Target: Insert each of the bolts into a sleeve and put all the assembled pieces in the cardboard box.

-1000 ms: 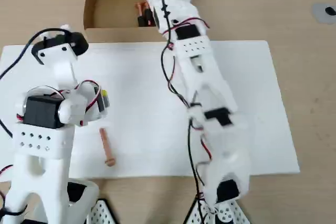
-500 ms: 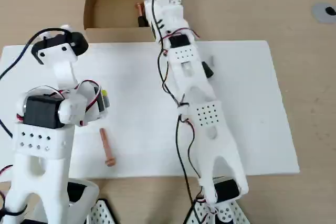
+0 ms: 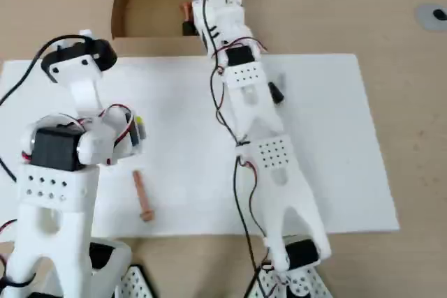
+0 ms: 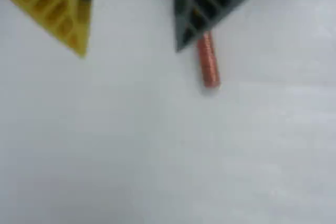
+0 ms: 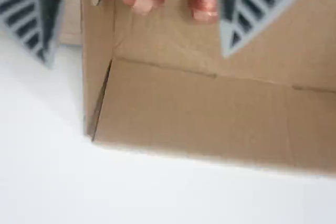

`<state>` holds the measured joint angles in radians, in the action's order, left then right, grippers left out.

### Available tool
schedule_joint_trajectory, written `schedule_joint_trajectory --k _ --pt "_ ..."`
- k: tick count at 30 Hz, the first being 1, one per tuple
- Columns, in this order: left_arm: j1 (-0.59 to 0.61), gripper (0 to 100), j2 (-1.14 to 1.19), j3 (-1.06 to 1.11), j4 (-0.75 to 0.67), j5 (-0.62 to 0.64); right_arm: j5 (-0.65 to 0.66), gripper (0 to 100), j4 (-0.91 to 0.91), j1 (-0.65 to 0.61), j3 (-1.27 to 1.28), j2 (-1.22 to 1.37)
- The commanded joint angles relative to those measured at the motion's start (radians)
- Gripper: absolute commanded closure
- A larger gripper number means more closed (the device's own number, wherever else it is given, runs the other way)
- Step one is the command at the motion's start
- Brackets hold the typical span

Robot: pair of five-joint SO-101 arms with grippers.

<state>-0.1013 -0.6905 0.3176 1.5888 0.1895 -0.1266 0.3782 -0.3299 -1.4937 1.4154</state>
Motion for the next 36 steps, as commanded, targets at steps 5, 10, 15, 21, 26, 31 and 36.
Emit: schedule_joint_trajectory --k 5,10,15,21,26,31,36 --pt "0.003 87 -0.035 -0.021 -0.029 0.071 0.002 74.8 0.207 0.027 -0.174 -0.058" --pt "0.011 87 -0.035 0.008 -0.025 0.137 -0.031 74.8 0.454 0.101 -0.174 -0.259" --pt "0.015 78 -0.021 0.16 0.023 0.224 -0.187 74.9 0.799 0.194 -0.171 -0.499" --pt "0.095 77 0.193 0.137 0.035 0.224 -0.189 74.9 1.152 0.209 -0.171 -0.654" --pt "0.178 81 0.455 0.08 0.046 0.229 -0.189 74.9 1.31 0.211 -0.171 -0.736" --pt "0.143 82 0.633 -0.018 0.144 0.221 -0.195 74.9 1.379 0.222 -0.171 -0.779" --pt "0.0 82 0.627 -0.041 0.164 0.206 -0.193 74.9 1.381 0.222 -0.171 -0.785"
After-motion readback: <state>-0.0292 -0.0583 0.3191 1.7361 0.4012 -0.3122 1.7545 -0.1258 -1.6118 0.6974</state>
